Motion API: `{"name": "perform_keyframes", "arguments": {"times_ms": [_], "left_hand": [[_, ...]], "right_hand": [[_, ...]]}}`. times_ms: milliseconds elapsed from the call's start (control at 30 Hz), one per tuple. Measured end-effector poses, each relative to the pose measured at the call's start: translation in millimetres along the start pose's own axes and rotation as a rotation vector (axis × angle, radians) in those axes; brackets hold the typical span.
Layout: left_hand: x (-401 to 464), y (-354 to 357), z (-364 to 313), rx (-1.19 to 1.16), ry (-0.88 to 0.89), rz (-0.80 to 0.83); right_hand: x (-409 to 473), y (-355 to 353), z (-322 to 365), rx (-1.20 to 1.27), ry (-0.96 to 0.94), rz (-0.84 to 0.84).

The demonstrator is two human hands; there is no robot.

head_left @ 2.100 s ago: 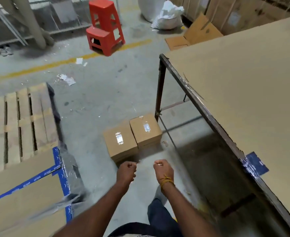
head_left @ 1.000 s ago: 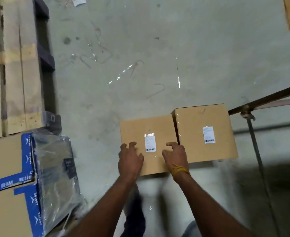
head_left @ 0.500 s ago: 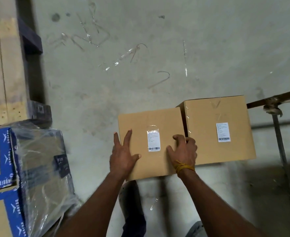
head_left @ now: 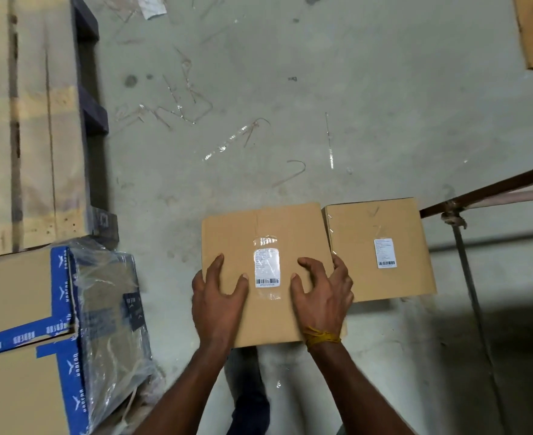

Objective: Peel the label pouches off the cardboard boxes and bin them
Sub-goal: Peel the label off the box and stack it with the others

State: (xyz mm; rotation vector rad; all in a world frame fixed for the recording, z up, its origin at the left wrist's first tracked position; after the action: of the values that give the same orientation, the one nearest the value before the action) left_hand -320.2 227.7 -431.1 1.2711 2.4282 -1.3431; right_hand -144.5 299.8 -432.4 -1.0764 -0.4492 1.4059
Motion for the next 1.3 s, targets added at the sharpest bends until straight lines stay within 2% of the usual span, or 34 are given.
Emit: {"name": "perform_keyframes", "arguments": {"times_ms": [200, 400, 633, 767, 900, 1100, 1300], "left_hand": [[-84.8, -106.9, -99.2, -0.078, 0.078, -0.101], [-179.4, -217.5, -206.6, -0.086, 0.212, -0.070], [-322.6, -303.5, -303.9, -0.065, 0.444, -0.037], [-420.6, -327.4, -336.2, -0.045, 0.616, -0.054], [-526.7, -325.1, -356.4, -0.046, 0.800, -0.020], [-673.7, -282.2, -379.1, -0.033, 1.088, 0.130], [-775.0, -225.5, -399.6, 0.079, 1.295, 0.313]], "right_hand": [[-71.0, -137.8, 72.0, 0.044, -0.087, -0.113], [-155.1, -299.4, 137.0, 0.058, -0.090, -0.245], [-268.2, -470.3, 153.5, 0.129, -0.109, -0.440], [-337.9, -553.0, 127.5, 0.189, -0.080, -0.559], [-413.7, -626.9, 72.2, 0.233, -0.020, -0.730], [-506.9, -721.3, -33.6, 0.216, 0.161, -0.953], [-555.5, -781.7, -122.2, 0.185, 0.367, -1.052]]}}
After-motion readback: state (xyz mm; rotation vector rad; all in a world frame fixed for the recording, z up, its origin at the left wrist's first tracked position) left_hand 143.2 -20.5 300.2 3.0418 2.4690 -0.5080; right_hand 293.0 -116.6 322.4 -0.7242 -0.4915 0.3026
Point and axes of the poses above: each hand's wrist, its own x-axis towards the middle knuckle, its own y-axis out of the palm, z = x × y, the point moved 3 cm from there along x, towards the middle knuckle, and after that the axes turned 5 degrees about y, right-handed, at the moved point
